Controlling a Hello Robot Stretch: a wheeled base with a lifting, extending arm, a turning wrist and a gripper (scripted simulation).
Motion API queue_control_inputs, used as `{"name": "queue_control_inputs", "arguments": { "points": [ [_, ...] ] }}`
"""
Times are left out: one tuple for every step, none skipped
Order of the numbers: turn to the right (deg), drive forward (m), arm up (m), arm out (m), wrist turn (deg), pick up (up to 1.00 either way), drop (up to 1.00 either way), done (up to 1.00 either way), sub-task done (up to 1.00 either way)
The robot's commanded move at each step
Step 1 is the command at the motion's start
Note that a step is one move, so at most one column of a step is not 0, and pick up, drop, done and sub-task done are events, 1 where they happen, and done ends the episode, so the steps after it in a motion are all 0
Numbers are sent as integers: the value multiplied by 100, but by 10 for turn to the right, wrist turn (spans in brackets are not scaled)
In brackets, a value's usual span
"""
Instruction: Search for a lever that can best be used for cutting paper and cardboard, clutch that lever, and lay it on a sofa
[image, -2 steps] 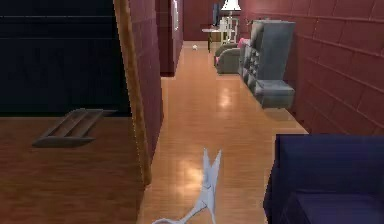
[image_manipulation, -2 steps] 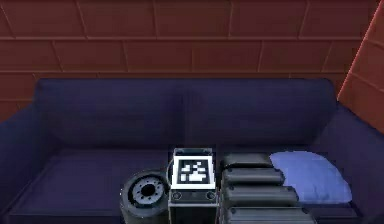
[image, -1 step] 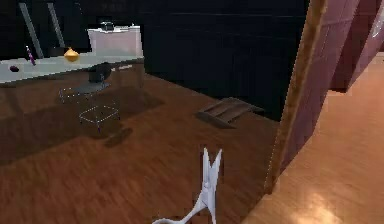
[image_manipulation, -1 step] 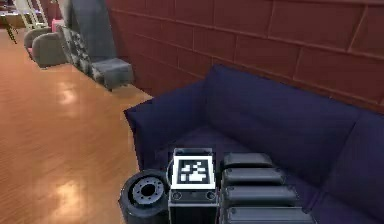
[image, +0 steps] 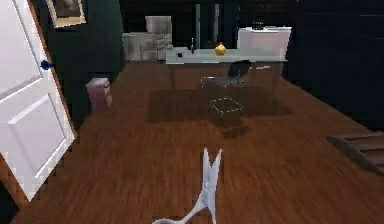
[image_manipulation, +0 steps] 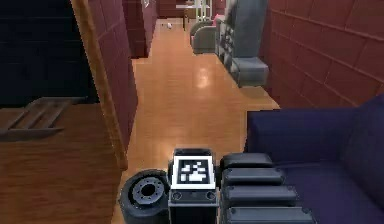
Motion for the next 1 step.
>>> {"name": "queue_control_inputs", "arguments": {
  "points": [
    [450,0,0,0,0,0,0,0,0]
  ]
}}
